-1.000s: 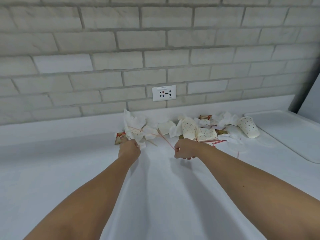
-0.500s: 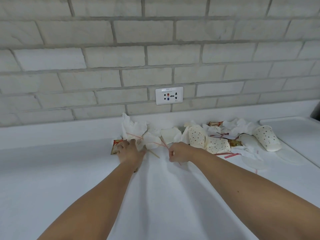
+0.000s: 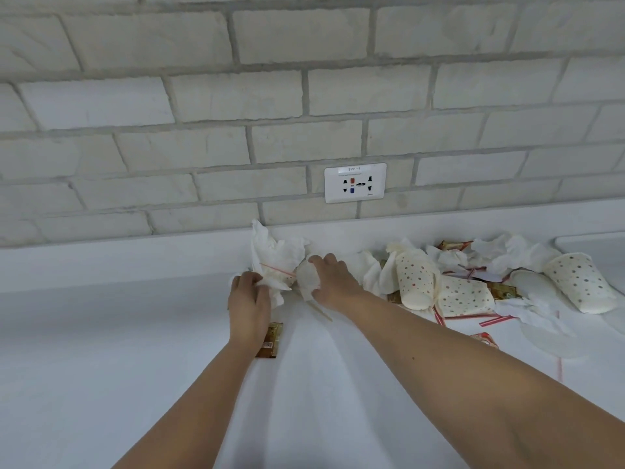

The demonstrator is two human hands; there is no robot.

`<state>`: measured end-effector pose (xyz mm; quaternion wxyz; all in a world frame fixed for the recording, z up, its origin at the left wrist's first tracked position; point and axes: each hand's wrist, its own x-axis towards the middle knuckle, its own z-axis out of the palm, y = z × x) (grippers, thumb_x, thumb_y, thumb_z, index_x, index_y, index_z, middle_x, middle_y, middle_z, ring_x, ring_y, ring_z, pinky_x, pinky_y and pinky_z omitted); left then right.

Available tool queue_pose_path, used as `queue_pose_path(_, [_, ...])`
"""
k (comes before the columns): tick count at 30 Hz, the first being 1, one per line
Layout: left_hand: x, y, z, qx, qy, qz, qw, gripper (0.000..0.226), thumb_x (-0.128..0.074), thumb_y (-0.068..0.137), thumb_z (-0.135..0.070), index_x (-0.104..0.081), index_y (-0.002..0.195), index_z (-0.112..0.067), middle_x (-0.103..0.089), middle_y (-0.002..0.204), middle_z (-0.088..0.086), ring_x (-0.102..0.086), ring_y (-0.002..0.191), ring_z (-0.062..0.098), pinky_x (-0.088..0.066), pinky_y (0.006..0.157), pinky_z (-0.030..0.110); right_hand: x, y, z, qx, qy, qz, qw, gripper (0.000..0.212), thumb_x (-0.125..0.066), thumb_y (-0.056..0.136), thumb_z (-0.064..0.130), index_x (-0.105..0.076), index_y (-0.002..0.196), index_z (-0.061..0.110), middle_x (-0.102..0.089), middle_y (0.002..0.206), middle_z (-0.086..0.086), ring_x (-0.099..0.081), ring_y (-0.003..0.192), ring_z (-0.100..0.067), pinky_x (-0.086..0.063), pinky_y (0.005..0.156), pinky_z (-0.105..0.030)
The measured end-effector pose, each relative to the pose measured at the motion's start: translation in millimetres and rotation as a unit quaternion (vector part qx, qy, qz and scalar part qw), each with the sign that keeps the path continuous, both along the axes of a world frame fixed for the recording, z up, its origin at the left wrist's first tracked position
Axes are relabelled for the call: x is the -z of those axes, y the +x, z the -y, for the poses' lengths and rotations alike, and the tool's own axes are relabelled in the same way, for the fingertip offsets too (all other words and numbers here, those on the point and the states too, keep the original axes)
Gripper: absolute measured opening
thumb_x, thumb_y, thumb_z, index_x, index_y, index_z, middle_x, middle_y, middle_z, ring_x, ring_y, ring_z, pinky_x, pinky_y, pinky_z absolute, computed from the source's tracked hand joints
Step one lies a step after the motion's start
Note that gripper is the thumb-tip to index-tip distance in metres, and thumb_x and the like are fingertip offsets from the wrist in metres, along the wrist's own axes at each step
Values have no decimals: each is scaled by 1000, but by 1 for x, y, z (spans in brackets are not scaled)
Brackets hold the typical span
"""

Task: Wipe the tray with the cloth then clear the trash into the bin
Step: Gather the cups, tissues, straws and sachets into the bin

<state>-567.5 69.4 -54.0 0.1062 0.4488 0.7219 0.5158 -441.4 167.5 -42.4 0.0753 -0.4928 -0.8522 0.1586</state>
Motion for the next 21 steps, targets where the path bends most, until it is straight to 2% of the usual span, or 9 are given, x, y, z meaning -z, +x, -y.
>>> queue_pose_path(2, [-4, -6, 1, -5, 20, 23, 1000, 16, -38, 91, -2, -51, 97, -10, -48, 99, 7, -52, 85, 29, -43, 72, 38, 9, -9, 0, -6, 9, 14, 1000, 67, -56, 90, 21, -19, 147, 20, -31, 139, -8, -34, 126, -31, -43, 92, -39])
queue_pose_path(4, [-7, -10, 3, -9, 34, 38, 999, 16, -38, 91, -5, -48, 97, -15, -48, 101, 5, -54, 87, 28, -48, 77, 42, 15, -15, -2, -16, 16, 37, 999, 61, -52, 93, 24, -23, 145, 18, -34, 136, -10, -37, 125, -31, -41, 94, -40])
queue_pose_path(8, [-10, -16, 8, -24, 38, 42, 998, 16, -37, 91, -4, -48, 97, -15, -48, 103, 5, -49, 79, 14, -43, 67, 23, 20, -18, 1, -39, 57, 82, 994, 33, -39, 97, 14, -42, 129, 7, -46, 126, -15, -47, 119, -33, -33, 103, -42])
queue_pose_path(10, [-8, -16, 8, -31, 36, 45, 998, 18, -37, 91, -3, -48, 99, -13, -48, 103, 5, -52, 83, 20, -46, 69, 28, 18, -17, 4, -48, 55, 97, 993, 32, -37, 96, 7, -44, 126, 5, -47, 125, -15, -49, 118, -32, -34, 102, -41])
queue_pose_path(13, [-10, -13, 10, -37, 35, 52, 997, 19, -36, 90, -5, -50, 102, -12, -48, 104, 5, -56, 88, 32, -49, 78, 47, 5, -10, 8, -38, 34, 93, 994, 33, -40, 95, 4, -44, 127, 1, -47, 126, -16, -50, 118, -32, -41, 94, -39])
queue_pose_path(15, [-13, -10, 10, -39, 38, 61, 997, 20, -37, 91, -6, -50, 104, -13, -48, 104, 4, -57, 89, 34, -49, 79, 51, -6, -5, 10, -27, 13, 81, 996, 32, -40, 95, 5, -44, 126, -1, -48, 127, -17, -50, 118, -31, -43, 87, -37])
queue_pose_path(18, [-19, -2, 10, -36, 37, 59, 997, 22, -36, 92, -5, -50, 108, -10, -51, 98, 7, -55, 86, 30, -48, 74, 42, -24, 10, 16, -29, -53, 102, 993, 28, -37, 97, 4, -50, 121, -2, -53, 123, -17, -54, 111, -30, -35, 59, -23])
queue_pose_path(20, [-25, 8, 10, -24, 34, 61, 997, 21, -35, 92, -4, -50, 106, -8, -53, 83, 7, -51, 73, 23, -42, 63, 30, -35, 26, 21, -34, -96, 124, 987, 19, -36, 97, 6, -55, 97, 3, -57, 101, -11, -53, 91, -25, -26, 52, -18])
queue_pose_path(21, [-28, 15, 11, -13, 36, 60, 997, 19, -34, 93, -2, -49, 103, -9, -52, 77, 4, -49, 68, 19, -38, 59, 26, -42, 34, 24, -35, -107, 129, 985, 21, -37, 97, 7, -49, 80, 9, -52, 84, -6, -49, 79, -21, -25, 51, -19])
